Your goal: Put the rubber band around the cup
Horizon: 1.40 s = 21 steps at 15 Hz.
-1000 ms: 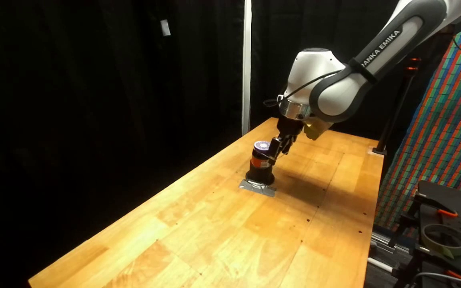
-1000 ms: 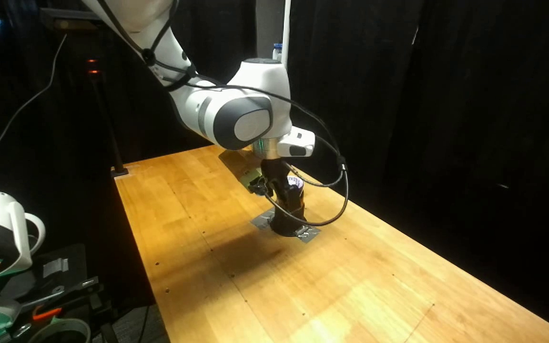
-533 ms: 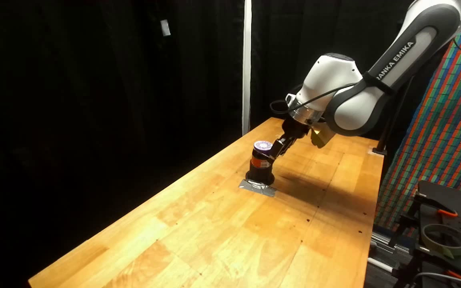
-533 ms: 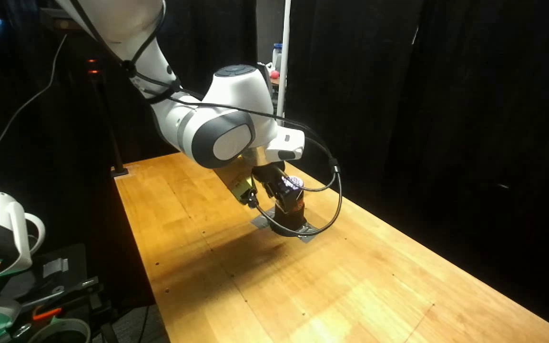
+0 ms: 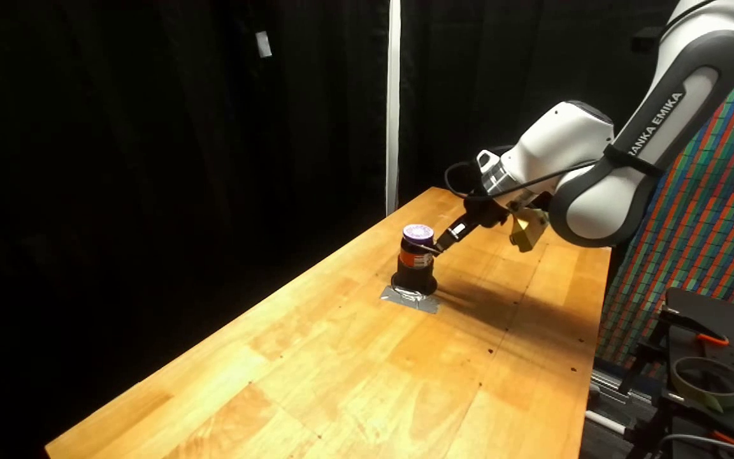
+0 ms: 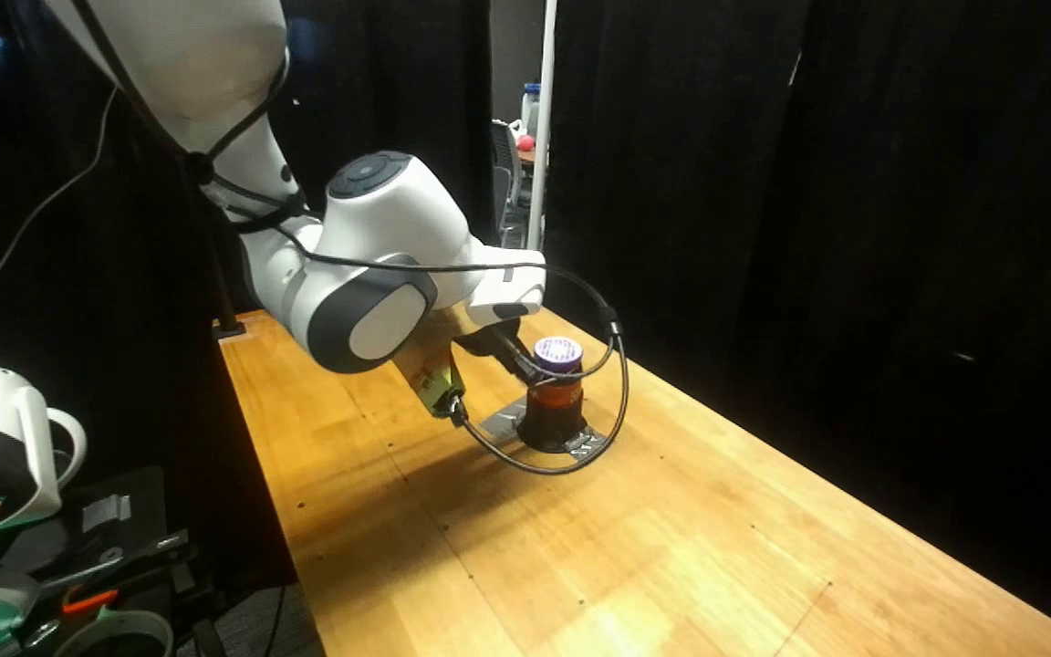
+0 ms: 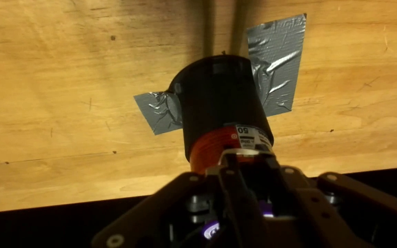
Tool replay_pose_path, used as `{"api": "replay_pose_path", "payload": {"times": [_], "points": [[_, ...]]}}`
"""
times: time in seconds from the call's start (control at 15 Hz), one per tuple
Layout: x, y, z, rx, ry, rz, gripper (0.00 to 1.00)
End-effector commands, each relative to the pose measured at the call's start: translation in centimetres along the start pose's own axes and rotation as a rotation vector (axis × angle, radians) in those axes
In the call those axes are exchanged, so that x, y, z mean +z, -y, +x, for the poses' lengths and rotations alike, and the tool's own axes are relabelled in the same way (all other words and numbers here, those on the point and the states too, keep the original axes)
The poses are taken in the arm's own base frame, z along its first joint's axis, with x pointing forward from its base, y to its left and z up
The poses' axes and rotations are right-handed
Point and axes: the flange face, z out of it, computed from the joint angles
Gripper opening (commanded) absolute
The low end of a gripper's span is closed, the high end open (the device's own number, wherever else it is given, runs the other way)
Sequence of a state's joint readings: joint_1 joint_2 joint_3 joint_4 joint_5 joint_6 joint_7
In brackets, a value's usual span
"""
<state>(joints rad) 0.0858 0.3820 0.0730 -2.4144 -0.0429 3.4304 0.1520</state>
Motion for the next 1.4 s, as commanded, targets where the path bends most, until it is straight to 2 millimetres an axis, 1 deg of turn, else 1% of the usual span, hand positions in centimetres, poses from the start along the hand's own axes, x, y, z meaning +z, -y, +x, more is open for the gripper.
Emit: {"api": "replay_pose_path", "payload": {"times": [0.0, 0.07, 0.13, 0.2, 0.33, 0.4, 0.47, 0.67, 0.93, 1.0, 1.07, 1.13, 1.27, 1.33], "points": [[-2.5, -0.5, -1.9, 0.003, -0.126, 0.024, 0.04], [-2.8, -0.6, -2.4, 0.012, -0.161, 0.036, 0.03], [-3.1, -0.6, -2.8, 0.021, -0.201, 0.054, 0.06], [-3.5, -0.6, -3.3, 0.026, -0.241, 0.076, 0.07], [-3.9, -0.7, -4.4, 0.029, -0.298, 0.115, 0.08], [-3.9, -0.9, -4.9, 0.03, -0.32, 0.133, 0.07], [-3.9, -1.1, -5.4, 0.033, -0.337, 0.149, 0.09], [-3.9, -1.9, -6.6, 0.041, -0.379, 0.18, 0.07], [-4.3, -2.8, -7.7, 0.061, -0.405, 0.206, 0.08], [-4.3, -3.0, -7.9, 0.066, -0.375, 0.199, 0.33], [-4.4, -3.1, -8.1, 0.072, -0.318, 0.19, 0.34], [-3.3, -2.9, -7.7, 0.057, -0.354, 0.181, 0.14], [-3.2, -3.1, -8.0, 0.065, -0.326, 0.179, 0.3], [-3.2, -3.1, -8.1, 0.065, -0.322, 0.179, 0.33]]}}
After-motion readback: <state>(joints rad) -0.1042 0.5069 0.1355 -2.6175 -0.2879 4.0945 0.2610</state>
